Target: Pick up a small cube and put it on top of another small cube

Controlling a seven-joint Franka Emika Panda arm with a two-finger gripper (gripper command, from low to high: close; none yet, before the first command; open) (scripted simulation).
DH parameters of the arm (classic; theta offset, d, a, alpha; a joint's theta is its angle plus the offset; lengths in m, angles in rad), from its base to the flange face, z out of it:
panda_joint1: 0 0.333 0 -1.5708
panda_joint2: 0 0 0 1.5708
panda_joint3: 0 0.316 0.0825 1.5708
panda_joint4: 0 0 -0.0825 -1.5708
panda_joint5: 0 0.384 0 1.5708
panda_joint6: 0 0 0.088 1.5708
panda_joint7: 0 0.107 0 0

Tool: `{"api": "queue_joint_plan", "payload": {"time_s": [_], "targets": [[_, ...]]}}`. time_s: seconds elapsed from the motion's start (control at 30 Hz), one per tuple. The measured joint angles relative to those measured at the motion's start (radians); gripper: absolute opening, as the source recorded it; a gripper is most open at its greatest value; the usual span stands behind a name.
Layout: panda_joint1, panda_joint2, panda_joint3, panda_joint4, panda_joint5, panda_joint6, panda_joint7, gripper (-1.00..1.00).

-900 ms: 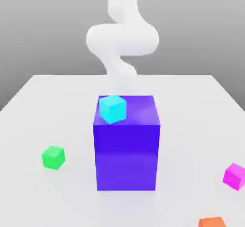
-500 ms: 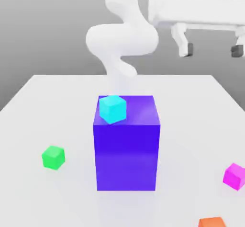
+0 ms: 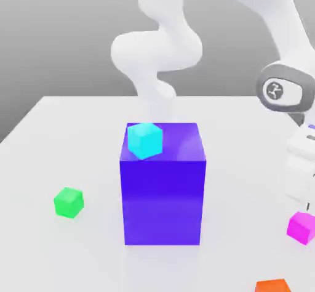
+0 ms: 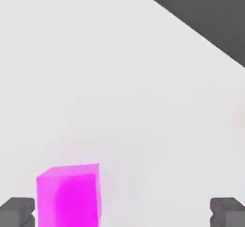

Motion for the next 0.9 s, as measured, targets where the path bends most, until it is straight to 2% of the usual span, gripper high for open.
{"api": "queue_joint_plan", "payload": {"time_s": [0.13, 0.17, 0.4, 0.57, 0.7, 0.9], "targets": [[0.083, 0.145, -0.094, 0.03, -0.097, 0.102, 0.074, 0.0], [0.099, 0.168, -0.112, 0.036, -0.112, 0.119, 0.085, -1.0], [0.098, 0.167, -0.111, 0.035, -0.113, 0.12, 0.086, -1.0], [0.029, 0.011, -0.018, -0.002, 0.013, 0.009, -0.008, -1.0], [-0.019, -0.052, -0.004, 0.026, 0.074, 0.026, -0.049, -1.0], [-0.125, -0.144, -0.112, -0.009, 0.12, 0.04, 0.024, -1.0]]}}
